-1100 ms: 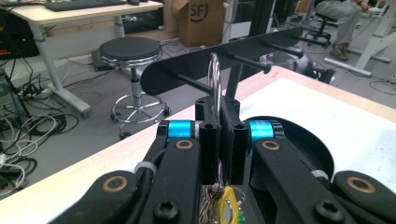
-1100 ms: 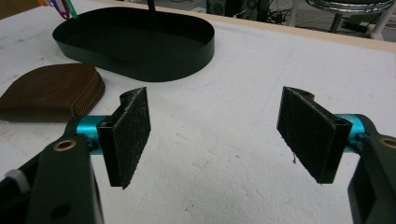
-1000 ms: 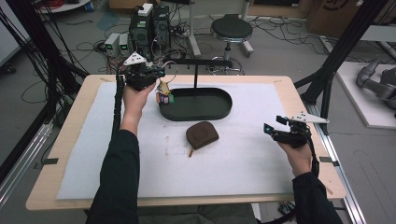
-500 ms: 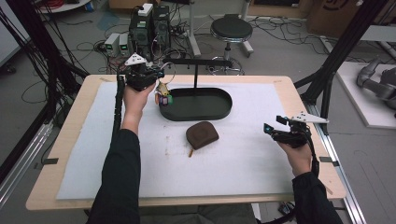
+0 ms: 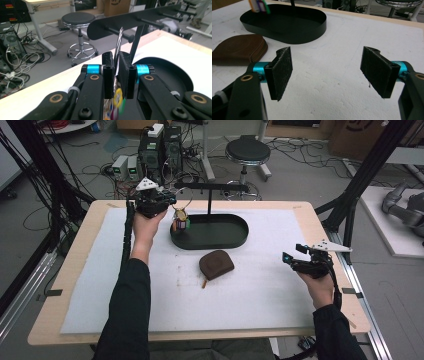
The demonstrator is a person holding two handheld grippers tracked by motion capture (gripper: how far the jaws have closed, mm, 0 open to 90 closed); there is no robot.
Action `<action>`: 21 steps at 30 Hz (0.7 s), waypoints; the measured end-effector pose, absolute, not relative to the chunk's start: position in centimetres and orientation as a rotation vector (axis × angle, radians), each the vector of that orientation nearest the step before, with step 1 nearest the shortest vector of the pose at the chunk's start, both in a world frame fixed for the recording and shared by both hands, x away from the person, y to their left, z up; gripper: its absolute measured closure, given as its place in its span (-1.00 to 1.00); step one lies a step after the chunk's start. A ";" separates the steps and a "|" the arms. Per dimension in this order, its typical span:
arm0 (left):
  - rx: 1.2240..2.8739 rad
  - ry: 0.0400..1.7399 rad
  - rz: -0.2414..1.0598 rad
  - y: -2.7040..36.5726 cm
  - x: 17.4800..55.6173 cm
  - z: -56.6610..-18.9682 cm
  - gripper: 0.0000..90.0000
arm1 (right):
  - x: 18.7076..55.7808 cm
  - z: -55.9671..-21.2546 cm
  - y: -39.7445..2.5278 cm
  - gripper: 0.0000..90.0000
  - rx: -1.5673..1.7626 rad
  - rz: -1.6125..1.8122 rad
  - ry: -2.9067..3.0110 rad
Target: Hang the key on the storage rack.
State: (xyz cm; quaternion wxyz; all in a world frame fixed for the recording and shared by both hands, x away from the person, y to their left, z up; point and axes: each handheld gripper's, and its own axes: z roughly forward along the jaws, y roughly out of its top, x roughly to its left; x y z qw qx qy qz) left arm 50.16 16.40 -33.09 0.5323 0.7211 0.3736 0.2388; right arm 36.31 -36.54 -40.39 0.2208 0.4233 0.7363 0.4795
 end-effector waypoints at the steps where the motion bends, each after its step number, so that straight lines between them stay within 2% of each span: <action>1: 1.714 0.893 0.576 16.5 50.0 -33.0 0.79 | 36.3 -40.4 -36.5 -0.42 1.169 1.325 2.035; 13: 1.781 0.898 0.682 16.6 46.8 -32.5 0.09 | 36.3 -40.4 -36.5 -0.42 1.162 1.320 2.040; 21: 1.761 0.841 0.621 17.3 42.3 -33.1 -0.07 | 36.3 -40.4 -36.3 -0.42 1.161 1.311 2.044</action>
